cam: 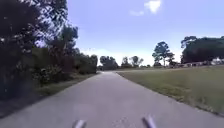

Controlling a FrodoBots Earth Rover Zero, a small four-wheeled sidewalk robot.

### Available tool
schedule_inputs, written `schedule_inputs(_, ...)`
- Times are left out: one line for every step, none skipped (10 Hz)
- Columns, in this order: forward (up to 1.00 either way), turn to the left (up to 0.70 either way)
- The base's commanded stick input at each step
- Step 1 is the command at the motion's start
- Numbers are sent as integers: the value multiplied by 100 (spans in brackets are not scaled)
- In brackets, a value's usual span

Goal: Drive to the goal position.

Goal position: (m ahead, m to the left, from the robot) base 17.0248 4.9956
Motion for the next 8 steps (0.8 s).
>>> schedule_inputs(50, 0)
schedule_inputs(50, 0)
schedule_inputs(50, 0)
schedule_inputs(50, 0)
schedule_inputs(50, 0)
schedule_inputs(50, 0)
schedule_inputs(50, 0)
schedule_inputs(50, 0)
